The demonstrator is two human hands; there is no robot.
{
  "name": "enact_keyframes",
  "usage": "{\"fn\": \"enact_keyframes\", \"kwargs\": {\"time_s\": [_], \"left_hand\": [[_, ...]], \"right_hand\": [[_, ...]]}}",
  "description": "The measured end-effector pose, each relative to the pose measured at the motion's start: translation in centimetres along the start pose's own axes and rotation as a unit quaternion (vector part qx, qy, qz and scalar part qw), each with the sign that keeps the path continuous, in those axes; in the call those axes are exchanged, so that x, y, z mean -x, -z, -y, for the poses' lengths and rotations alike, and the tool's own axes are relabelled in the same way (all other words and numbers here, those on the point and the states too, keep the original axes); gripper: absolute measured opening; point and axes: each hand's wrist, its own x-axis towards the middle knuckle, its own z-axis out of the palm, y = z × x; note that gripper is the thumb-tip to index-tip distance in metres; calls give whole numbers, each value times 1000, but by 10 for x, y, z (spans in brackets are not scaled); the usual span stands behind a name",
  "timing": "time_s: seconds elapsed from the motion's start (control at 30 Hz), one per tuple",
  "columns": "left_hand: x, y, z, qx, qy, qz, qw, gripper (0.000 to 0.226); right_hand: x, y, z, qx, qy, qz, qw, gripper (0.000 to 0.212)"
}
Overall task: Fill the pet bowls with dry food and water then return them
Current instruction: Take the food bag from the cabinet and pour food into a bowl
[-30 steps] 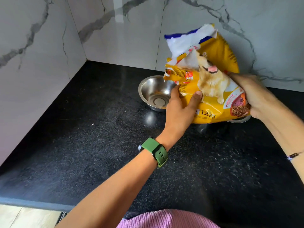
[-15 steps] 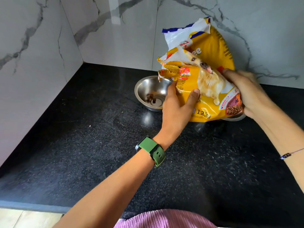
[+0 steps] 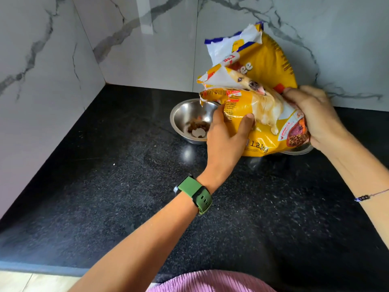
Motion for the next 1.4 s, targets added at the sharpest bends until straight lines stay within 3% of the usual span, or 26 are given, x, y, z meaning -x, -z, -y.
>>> {"fn": "enact_keyframes", "kwargs": {"time_s": [0.07, 0.17, 0.27, 0.43, 0.6, 0.73, 0.83, 1.03, 1.2, 1.33, 1.4], "left_hand": [[-2, 1, 2, 0, -3, -2, 1000, 60], [-8, 2, 6, 26, 67, 16, 997, 53], [-3, 0, 10, 33, 98, 20, 994, 59], [-6, -1, 2, 24, 80, 10, 996, 69], [-4, -1, -1, 7, 0, -9, 1000, 61], [-9, -2, 4, 29, 61, 6, 998, 59], [-3, -4, 8, 43, 97, 15, 994, 45], [-4, -4, 1, 27, 82, 6, 996, 62], [-4, -2, -2, -1, 9, -20, 1000, 57], [-7, -3, 0, 34, 84, 4, 996, 48], [-3, -4, 1, 35, 99, 5, 994, 58]], "right_hand": [[-2, -2, -1, -4, 1, 3, 1000, 17], [-7, -6, -4, 52, -32, 37, 997, 20], [-7, -7, -5, 73, -41, 53, 995, 17], [-6, -5, -3, 65, -27, 36, 997, 17], [-4, -1, 3, 13, 35, -5, 999, 15], [-13, -3, 2, 74, -8, 27, 997, 20], [-13, -3, 0, 101, -20, 50, 993, 19], [-11, -1, -2, 79, -10, 38, 996, 17], [-10, 0, 1, 37, 30, 7, 999, 17], [-17, -3, 4, 100, -8, 39, 994, 19], [-16, -4, 3, 112, -13, 48, 992, 18]]}}
